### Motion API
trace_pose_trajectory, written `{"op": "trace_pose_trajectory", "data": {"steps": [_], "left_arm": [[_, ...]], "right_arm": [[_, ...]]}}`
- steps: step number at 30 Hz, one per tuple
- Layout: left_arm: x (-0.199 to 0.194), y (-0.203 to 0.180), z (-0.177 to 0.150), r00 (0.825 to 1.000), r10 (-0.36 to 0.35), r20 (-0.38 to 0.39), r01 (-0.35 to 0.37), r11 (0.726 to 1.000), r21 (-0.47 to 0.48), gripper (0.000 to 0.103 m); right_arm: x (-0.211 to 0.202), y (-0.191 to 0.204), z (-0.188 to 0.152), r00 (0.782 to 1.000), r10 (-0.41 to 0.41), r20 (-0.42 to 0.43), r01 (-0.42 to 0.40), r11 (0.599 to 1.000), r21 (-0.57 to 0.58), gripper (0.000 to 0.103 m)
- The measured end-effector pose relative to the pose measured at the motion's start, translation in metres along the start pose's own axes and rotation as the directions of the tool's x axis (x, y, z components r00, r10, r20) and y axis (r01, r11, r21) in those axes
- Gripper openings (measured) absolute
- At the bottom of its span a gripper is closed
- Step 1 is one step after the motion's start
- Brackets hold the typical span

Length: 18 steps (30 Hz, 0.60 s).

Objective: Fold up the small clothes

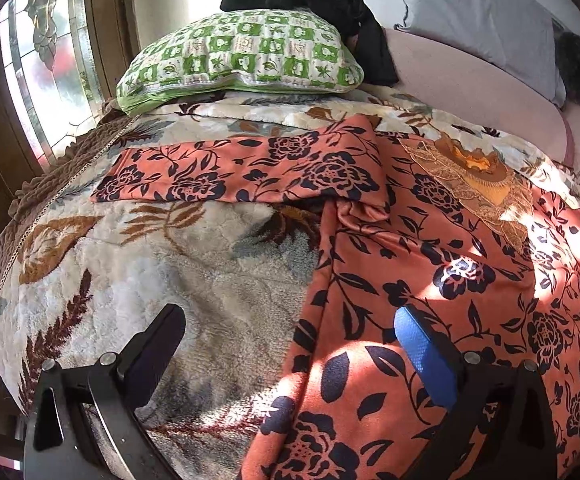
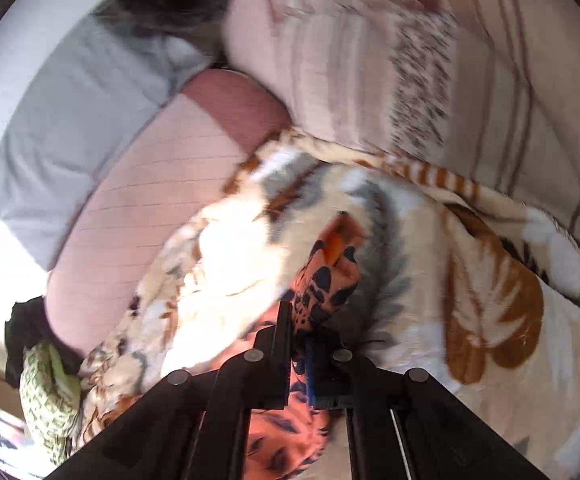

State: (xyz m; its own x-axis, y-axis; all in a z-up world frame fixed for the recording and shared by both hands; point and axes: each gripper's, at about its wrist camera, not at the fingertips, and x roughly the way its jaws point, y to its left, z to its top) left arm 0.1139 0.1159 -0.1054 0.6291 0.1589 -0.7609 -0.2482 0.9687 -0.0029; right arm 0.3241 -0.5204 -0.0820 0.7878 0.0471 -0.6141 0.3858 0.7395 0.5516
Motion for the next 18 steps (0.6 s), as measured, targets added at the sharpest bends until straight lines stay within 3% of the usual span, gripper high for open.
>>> {"op": "trace_pose_trajectory", "data": {"steps": [3,8,11,14,15,17,18], "left_arm": [[-0.014,0.014,-0.001,0.999,-0.002,0.037,0.003,1.000,-0.017,0.103],[-0.040,0.045,-0.012,0.996,-0.007,0.086,0.012,0.998,-0.064,0.103],[-0.048,0.067,-0.020,0.996,-0.003,0.091,0.012,0.995,-0.100,0.103],[-0.048,0.086,-0.028,0.996,-0.003,0.084,0.015,0.990,-0.140,0.103],[-0.045,0.090,-0.031,0.997,-0.004,0.076,0.016,0.989,-0.149,0.103],[-0.041,0.094,-0.034,0.998,-0.008,0.057,0.017,0.988,-0.156,0.103],[-0.040,0.095,-0.036,0.998,-0.012,0.054,0.021,0.988,-0.154,0.103]], "right_arm": [[-0.052,0.080,-0.012,0.985,0.166,0.039,-0.158,0.977,-0.142,0.005],[-0.120,0.209,-0.084,0.912,0.411,-0.009,-0.392,0.863,-0.319,0.005],[-0.126,0.257,-0.149,0.872,0.476,-0.116,-0.484,0.800,-0.355,0.008],[-0.097,0.277,-0.223,0.869,0.448,-0.212,-0.496,0.791,-0.360,0.013],[-0.079,0.280,-0.250,0.862,0.429,-0.269,-0.504,0.776,-0.378,0.022],[-0.043,0.276,-0.307,0.847,0.356,-0.394,-0.503,0.777,-0.380,0.099],[-0.022,0.266,-0.329,0.835,0.312,-0.453,-0.489,0.797,-0.354,0.099]]}}
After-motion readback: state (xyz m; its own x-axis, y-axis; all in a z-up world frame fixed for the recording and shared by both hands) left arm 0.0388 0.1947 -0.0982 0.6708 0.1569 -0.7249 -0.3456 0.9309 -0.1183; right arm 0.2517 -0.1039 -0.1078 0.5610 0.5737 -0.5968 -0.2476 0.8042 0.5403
